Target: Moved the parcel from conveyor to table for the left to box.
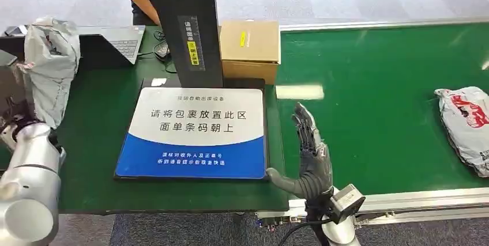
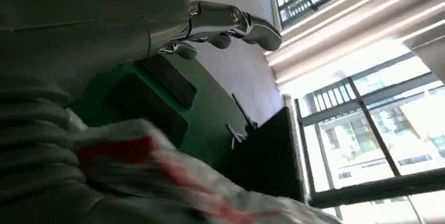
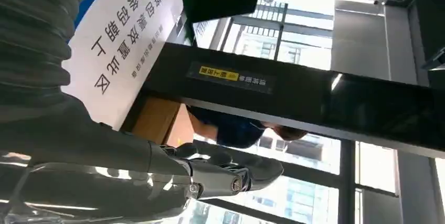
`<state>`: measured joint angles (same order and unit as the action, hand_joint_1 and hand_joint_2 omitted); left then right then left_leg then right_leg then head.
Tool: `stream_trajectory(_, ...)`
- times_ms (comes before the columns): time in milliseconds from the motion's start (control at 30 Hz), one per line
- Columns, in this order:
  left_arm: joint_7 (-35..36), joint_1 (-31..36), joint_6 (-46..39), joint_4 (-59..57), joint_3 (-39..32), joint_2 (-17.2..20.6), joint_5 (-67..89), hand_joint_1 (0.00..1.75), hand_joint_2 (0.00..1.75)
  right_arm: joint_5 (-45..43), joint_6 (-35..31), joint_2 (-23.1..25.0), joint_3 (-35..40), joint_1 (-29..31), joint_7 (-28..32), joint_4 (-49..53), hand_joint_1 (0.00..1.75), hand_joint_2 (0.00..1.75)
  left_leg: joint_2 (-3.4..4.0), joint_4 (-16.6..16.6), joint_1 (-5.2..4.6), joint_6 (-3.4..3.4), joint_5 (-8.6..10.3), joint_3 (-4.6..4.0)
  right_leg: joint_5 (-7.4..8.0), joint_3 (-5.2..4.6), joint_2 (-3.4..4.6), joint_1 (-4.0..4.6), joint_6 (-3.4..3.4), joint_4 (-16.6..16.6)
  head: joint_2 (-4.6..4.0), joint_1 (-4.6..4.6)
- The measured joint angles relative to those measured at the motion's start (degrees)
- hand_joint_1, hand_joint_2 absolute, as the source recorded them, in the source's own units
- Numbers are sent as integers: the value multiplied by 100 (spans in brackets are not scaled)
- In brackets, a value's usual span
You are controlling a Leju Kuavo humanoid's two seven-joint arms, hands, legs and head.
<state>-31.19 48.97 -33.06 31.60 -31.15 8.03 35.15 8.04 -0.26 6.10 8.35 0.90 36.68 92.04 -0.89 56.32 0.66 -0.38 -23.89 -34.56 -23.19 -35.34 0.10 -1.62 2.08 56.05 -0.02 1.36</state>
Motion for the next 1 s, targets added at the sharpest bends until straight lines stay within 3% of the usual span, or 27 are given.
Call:
stream_trajectory(33, -4, -18, 62, 64, 71, -42, -80, 0, 175, 11, 4, 9, -4, -1, 0, 0, 0, 175, 0, 0, 0, 0, 0, 0, 0, 1, 0, 0, 0, 0, 0, -2)
stream_trajectory(400, 271, -865, 618, 1798, 1430, -459, -1175, 0, 175, 122, 63, 70, -85, -251, 39, 101, 0, 175, 0, -1, -1, -5, -5, 1, -2, 2, 0, 0, -1, 0, 0, -2)
stream_trajectory(733, 516, -1319, 1754, 2799, 1962, -532, -2281, 0, 175, 138, 52, 88, -127, -486, 52, 319, 0, 175, 0, -1, -1, -5, -6, 3, -2, 2, 0, 0, -2, 0, 0, 0)
stream_trajectory(1000, 290, -2511, 2702, 3925, 2830, -732, -2536, 0, 175, 275, -48, 88, -157, -697, -2, 481, 0, 175, 4, -1, -6, -1, -23, 6, -11, 4, 2, -5, -3, -1, 0, 0)
